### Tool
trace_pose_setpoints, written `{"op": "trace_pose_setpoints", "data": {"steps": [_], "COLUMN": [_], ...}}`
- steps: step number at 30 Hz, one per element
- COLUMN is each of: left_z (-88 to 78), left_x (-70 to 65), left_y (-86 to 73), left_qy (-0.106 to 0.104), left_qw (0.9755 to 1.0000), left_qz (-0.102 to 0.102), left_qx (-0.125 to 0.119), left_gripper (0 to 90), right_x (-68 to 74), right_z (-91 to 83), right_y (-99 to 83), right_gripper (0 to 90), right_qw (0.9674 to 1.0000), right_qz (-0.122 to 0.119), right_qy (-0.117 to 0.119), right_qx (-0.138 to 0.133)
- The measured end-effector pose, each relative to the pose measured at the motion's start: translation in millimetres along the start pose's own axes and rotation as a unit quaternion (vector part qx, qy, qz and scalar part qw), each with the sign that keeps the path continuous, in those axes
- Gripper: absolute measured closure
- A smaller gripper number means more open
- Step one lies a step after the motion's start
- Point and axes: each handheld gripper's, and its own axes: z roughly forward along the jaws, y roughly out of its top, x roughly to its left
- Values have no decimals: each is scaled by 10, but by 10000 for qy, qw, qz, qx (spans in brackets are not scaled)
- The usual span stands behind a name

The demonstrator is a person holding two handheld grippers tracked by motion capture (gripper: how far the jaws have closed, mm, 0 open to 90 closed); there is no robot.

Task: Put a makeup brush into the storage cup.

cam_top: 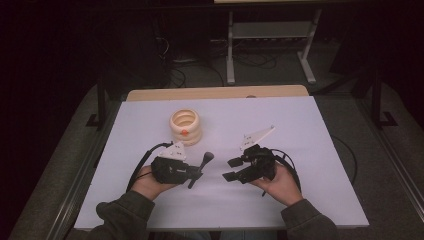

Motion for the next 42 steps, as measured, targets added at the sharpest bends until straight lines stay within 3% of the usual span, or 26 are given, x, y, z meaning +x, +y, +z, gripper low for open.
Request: {"op": "trace_pose_setpoints", "data": {"steps": [9,25,35,37,42], "left_z": [-42,-240,-379,-434,-532], "left_x": [51,303,456,514,612], "left_y": [23,112,228,269,357], "left_qy": [53,262,432,450,539], "left_qw": [9999,9981,9958,9939,9921], "left_qz": [-87,-395,-590,-725,-810], "left_qx": [-103,-393,-557,-694,-792], "left_gripper": [789,788,788,789,789], "right_x": [-62,-176,-186,-193,-199], "right_z": [-100,-320,-462,-488,-531], "right_y": [-152,-451,-619,-654,-697], "right_gripper": [388,325,302,295,288], "right_qw": [9997,9978,9957,9951,9944], "right_qz": [59,242,325,336,363], "right_qy": [-243,-586,-841,-895,-958], "right_qx": [-47,-186,-228,-238,-249]}}
